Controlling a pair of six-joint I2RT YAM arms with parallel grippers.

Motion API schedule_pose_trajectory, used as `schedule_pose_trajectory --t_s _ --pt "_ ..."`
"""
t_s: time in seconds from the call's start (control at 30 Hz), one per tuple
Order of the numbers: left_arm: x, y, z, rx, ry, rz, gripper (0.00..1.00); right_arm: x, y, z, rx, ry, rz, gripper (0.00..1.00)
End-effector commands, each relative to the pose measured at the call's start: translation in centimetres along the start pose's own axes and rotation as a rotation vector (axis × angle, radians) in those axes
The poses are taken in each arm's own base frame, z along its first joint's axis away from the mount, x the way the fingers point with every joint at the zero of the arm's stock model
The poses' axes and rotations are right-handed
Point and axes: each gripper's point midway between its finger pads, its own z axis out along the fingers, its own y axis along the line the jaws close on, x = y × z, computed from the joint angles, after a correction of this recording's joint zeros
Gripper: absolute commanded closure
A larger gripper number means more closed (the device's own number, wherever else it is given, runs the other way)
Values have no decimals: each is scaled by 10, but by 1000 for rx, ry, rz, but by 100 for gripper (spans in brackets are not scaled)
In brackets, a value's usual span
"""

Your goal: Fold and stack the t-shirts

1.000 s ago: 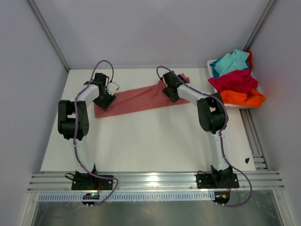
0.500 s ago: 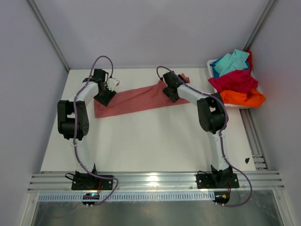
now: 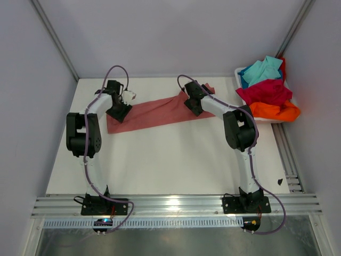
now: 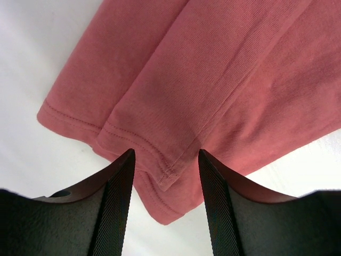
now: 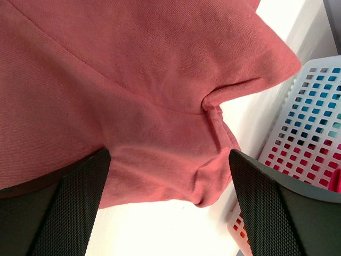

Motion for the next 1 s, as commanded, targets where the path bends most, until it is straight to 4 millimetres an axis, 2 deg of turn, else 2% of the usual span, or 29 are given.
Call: schedule_pose_trajectory --t_s 0.0,0.23,0.53,0.57,0.73,0.9,0.97 --pt "-2 -2 9 25 -13 -17 47 21 13 -3 -64 62 -14 2" --pt "-2 -4 13 32 -12 -18 51 22 12 -2 -63 64 -15 2" --pt "-3 -3 13 30 -14 -21 63 23 14 -2 -67 66 -13 2" --pt "-3 -3 12 31 -15 -20 70 24 14 -1 -67 67 -16 2" --pt "-6 -2 8 27 -25 -18 89 24 14 -1 -68 68 -16 2" --pt "-5 -3 9 31 -21 -21 90 24 14 -1 -69 68 -16 2" --pt "-6 -2 8 28 -23 -21 86 23 15 -1 -69 67 -16 2"
